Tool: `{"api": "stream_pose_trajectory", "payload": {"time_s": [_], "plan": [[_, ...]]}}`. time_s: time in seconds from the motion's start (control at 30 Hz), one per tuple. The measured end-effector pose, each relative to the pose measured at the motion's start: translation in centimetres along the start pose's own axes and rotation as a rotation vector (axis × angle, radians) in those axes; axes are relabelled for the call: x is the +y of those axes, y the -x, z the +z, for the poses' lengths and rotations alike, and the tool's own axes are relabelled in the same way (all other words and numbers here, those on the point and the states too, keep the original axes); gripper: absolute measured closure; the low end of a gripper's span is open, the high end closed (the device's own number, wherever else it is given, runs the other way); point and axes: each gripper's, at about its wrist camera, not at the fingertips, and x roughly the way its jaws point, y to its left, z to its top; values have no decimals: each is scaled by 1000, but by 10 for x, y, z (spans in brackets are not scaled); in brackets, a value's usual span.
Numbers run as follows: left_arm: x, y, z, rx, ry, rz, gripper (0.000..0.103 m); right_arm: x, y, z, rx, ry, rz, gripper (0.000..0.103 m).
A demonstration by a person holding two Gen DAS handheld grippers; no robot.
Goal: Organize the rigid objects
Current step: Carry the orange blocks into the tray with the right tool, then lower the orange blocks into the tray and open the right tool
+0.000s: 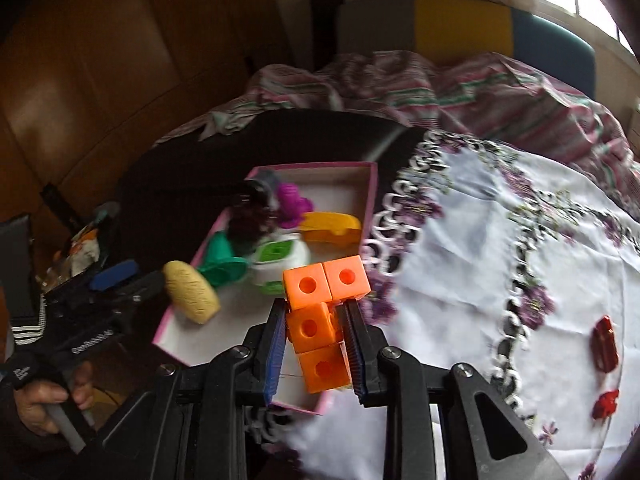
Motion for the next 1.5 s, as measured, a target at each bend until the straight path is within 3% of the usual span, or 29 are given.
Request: {"api": "stream_pose_trajectory", "payload": {"time_s": [0.37, 1.03, 1.17, 1.5], "plan": [[12, -3, -1, 11, 29, 10, 39, 52, -30, 0, 48, 83, 93, 76], [44, -9, -3, 21, 92, 74, 37, 66, -113, -24, 219, 29, 117, 75], [44, -11, -3, 25, 98, 78, 37, 63, -110, -28, 222, 8, 143, 68], [38, -7, -2, 17, 74, 77, 37, 58, -97, -28, 192, -10, 157, 68]]}}
